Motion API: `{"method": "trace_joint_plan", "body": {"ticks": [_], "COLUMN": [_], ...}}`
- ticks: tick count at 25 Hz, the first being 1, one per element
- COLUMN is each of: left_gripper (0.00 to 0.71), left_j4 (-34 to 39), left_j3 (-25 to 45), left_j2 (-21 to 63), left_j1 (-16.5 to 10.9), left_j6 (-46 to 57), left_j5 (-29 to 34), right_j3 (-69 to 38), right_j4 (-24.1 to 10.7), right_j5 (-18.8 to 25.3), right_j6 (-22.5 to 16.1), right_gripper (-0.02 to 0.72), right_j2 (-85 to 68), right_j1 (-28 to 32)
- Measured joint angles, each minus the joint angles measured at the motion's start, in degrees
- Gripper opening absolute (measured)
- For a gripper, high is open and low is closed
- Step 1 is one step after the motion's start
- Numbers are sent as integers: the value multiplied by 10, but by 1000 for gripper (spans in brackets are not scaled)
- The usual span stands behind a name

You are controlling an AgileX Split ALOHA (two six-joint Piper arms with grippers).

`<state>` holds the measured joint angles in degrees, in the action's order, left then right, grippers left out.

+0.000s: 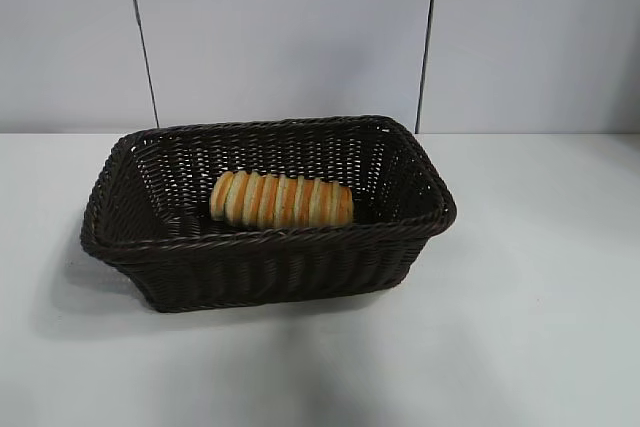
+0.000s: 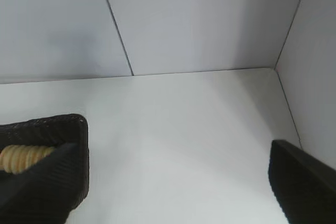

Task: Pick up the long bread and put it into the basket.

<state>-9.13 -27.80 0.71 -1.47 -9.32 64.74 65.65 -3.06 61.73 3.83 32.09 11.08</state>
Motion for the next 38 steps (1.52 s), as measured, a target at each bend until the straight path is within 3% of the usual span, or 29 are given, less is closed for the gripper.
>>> {"method": "trace_joint_plan", "body": {"ticks": [6, 12, 16, 21, 27, 38], "left_gripper": [679, 679, 679, 679, 679, 679], "left_j4": [0, 0, 0, 0, 0, 0], "left_j3": [0, 0, 0, 0, 0, 0], "left_j2": [0, 0, 0, 0, 0, 0], "left_j1": [0, 0, 0, 0, 0, 0], "left_j6": [0, 0, 0, 0, 0, 0], "left_j5": [0, 0, 0, 0, 0, 0], "right_j3": [-87, -141, -185, -265, -362, -367], "right_j4": [-6, -6, -6, -7, -8, -6], "right_j5": [9, 91, 105, 101, 56, 27], "right_j6": [-48, -70, -82, -83, -71, -66], "right_gripper": [695, 695, 695, 695, 695, 695], "right_j2": [-14, -15, -42, -101, -202, -252], "right_j1": [-1, -45, -59, -60, -60, -60]}}
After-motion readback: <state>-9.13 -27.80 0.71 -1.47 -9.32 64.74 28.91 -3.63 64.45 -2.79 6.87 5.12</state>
